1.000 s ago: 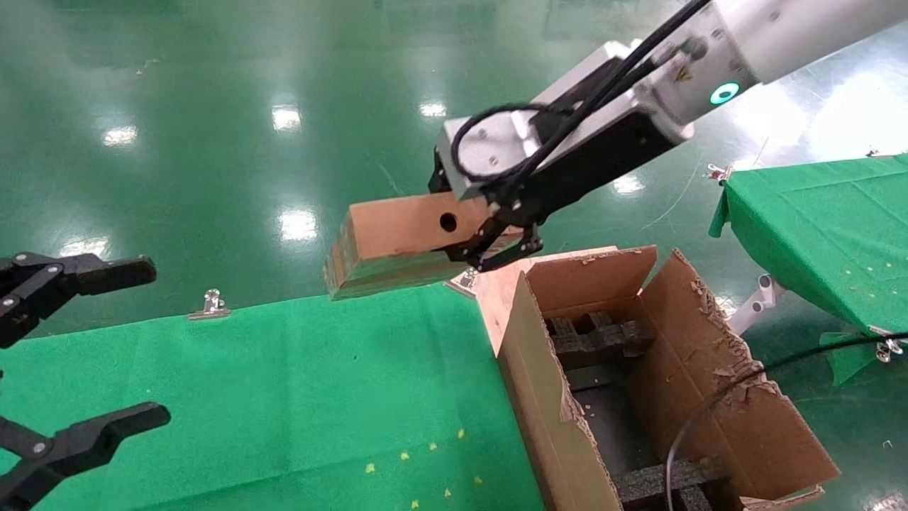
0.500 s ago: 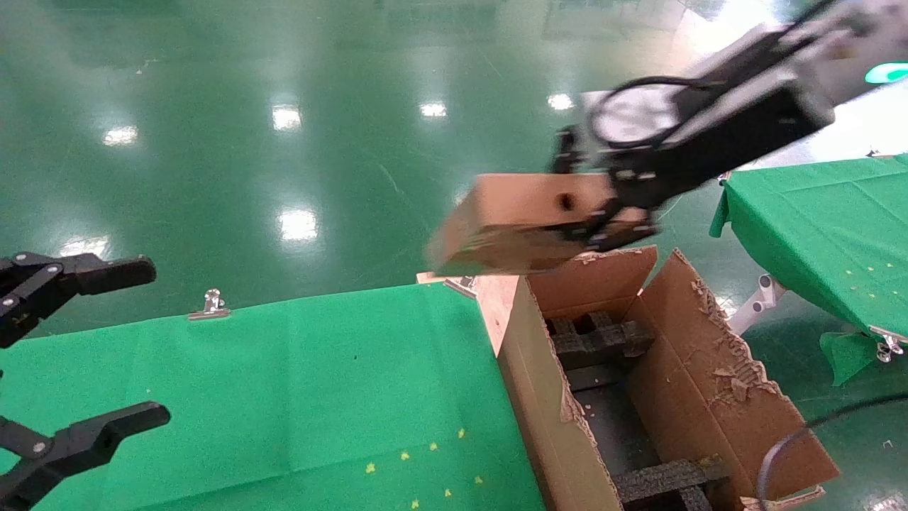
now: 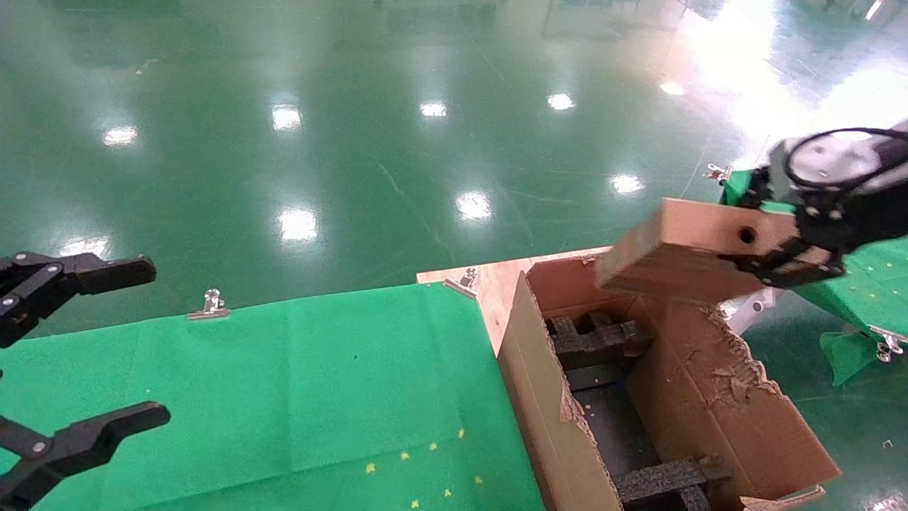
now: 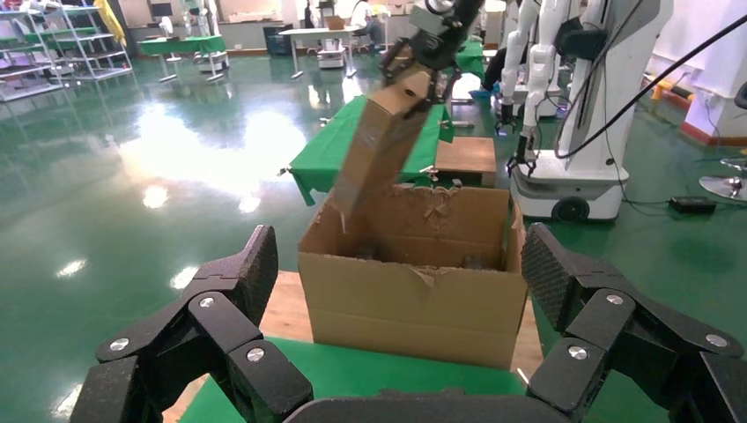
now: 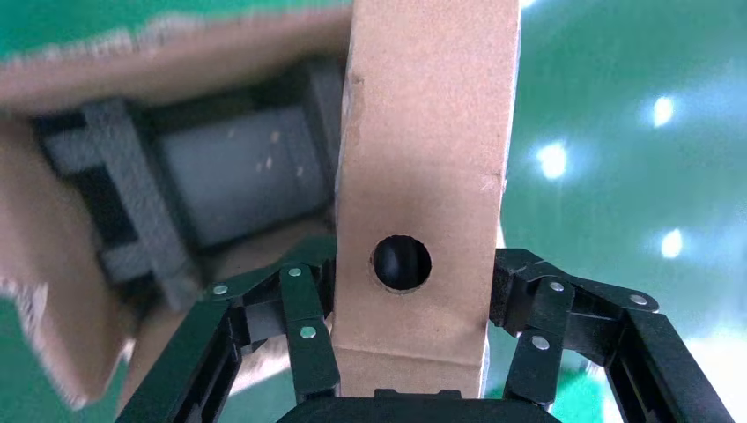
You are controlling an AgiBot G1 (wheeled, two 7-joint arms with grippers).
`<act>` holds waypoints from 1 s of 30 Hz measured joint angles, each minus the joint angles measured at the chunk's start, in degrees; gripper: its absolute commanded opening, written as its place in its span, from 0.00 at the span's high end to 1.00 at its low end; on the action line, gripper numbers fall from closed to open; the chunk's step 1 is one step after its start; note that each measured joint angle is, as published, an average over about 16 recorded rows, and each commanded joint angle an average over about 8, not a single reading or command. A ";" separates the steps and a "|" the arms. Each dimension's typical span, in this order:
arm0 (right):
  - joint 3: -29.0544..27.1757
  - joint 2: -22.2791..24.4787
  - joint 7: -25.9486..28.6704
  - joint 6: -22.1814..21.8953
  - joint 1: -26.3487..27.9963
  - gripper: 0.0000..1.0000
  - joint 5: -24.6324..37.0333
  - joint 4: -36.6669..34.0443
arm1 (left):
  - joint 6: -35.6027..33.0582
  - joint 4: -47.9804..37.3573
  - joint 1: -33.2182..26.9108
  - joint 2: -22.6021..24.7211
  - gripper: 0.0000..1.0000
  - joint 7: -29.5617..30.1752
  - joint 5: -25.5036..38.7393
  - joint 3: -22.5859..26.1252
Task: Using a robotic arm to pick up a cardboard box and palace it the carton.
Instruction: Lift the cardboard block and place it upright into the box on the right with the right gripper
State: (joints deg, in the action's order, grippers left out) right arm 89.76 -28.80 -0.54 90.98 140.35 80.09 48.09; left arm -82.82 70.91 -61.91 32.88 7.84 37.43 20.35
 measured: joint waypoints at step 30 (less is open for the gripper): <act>5.14 7.53 31.69 -9.93 -8.11 1.00 -9.21 -9.14 | 0.03 -0.03 0.02 -0.01 0.00 0.00 -0.02 -0.01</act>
State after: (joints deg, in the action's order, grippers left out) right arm 94.89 -21.26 31.15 81.05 132.24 70.88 38.96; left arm -82.79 70.89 -61.89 32.87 7.83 37.41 20.34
